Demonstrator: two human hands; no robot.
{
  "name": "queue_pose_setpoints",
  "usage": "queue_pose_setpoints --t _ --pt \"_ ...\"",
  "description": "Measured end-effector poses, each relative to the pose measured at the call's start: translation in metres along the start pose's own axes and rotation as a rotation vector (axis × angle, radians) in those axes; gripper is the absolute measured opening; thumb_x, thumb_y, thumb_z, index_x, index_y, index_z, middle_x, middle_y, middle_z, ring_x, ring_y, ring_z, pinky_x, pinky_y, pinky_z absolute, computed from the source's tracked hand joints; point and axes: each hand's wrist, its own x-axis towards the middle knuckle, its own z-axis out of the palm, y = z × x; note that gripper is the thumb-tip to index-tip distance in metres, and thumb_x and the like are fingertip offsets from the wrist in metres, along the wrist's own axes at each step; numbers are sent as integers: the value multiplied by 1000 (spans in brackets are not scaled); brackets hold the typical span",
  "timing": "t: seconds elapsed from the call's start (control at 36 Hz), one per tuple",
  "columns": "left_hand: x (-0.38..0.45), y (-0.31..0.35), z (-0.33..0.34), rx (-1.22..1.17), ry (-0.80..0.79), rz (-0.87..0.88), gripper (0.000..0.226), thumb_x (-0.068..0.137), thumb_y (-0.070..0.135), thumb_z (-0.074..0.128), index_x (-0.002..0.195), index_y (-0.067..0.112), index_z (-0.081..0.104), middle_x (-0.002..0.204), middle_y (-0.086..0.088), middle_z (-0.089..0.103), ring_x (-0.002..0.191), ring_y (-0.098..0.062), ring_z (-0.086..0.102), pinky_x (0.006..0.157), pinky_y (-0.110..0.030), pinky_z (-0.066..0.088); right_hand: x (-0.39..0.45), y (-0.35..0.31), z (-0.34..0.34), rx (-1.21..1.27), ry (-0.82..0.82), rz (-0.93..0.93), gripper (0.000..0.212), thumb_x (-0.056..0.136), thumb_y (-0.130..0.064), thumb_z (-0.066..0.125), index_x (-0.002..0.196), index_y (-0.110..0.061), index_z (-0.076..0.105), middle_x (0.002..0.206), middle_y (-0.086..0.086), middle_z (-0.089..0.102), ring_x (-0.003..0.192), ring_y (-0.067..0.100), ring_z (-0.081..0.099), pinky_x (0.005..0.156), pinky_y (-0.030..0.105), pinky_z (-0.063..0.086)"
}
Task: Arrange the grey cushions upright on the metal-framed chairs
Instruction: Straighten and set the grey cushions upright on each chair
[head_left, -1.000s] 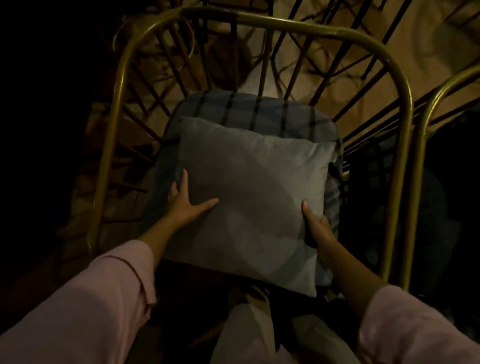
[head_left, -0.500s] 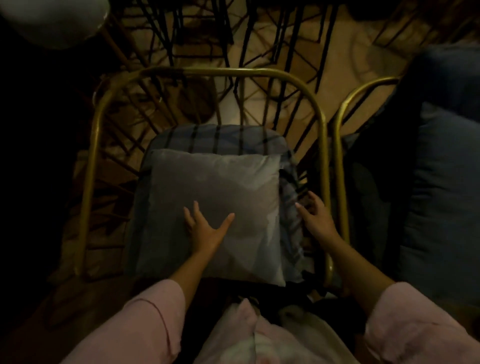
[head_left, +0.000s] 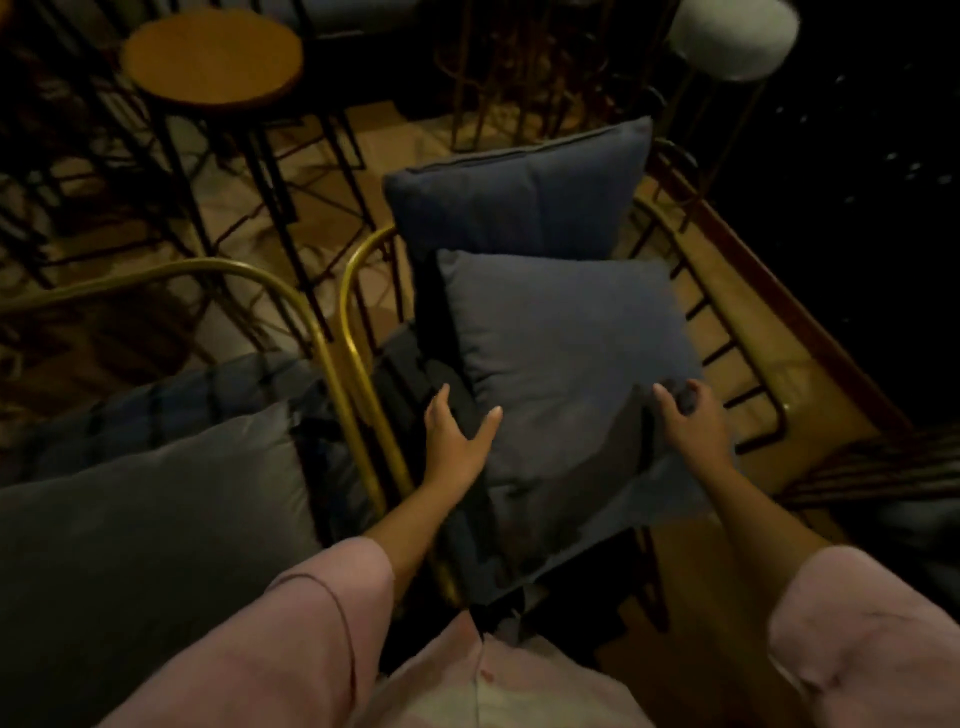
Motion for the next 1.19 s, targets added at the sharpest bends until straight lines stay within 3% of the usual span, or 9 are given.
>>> queue_pose_setpoints --t 0.08,0.25,0.39,0.53,0.67,0.81,0.89,0.97,1.19 --pt "19 30 33 -149 44 -132 102 77 56 70 153 14 15 159 -11 22 146 -29 26 119 -42 27 46 35 -14 13 -102 69 83 63 -93 52 97 -18 65 92 10 68 87 27 66 80 43 52" --pt "65 51 65 -262 96 -284 150 32 86 70 153 25 5 158 -6 28 142 -31 34 115 -49 35 87 18 -49 23 -278 223 119 70 -82 58 150 2 31 155 23 37 140 42 39 110 54 39" --pt "74 54 73 -229 126 -267 126 60 61 80 154 24 4 157 -5 30 141 -30 37 115 -47 34 173 112 -15 259 -417 391 138 44 -100 55 155 -21 29 161 3 32 143 31 38 113 52 39" --pt "80 47 67 -257 153 -224 115 57 61 83 149 24 26 149 -3 44 132 -30 48 110 -48 41 127 47 -34 284 -394 429 104 72 -73 68 150 -11 37 151 13 45 134 38 48 106 43 42" --pt "79 50 48 -314 217 -230 102 52 62 85 136 22 45 129 2 59 112 -22 61 100 -42 50 139 52 -38 394 -520 380 115 54 -90 64 141 -16 52 138 10 59 123 34 57 111 51 41" --pt "65 59 11 -309 309 -215 96 52 72 79 130 20 54 120 1 65 106 -21 64 95 -43 53 110 30 -38 444 -555 303 84 73 -81 59 137 -27 51 137 -1 57 123 28 57 108 47 43" --pt "57 63 -28 -318 373 -174 83 61 65 78 123 14 60 115 -2 67 101 -22 65 86 -39 55 89 19 -24 598 -607 282 92 55 -86 69 130 -33 59 120 0 73 107 24 70 93 44 53" --pt "48 65 -77 -310 411 -114 54 72 54 76 107 14 62 108 -2 67 89 -17 64 72 -28 52 57 -25 -5 781 -656 247 48 85 -65 57 116 -29 66 102 -3 78 98 22 72 86 41 51" --pt "11 40 -241 -337 591 -115 53 80 56 67 97 6 66 96 -9 69 84 -20 63 61 -26 48 -8 -164 61 826 -832 124 40 89 -58 54 112 -27 67 115 1 72 111 25 64 87 41 49"
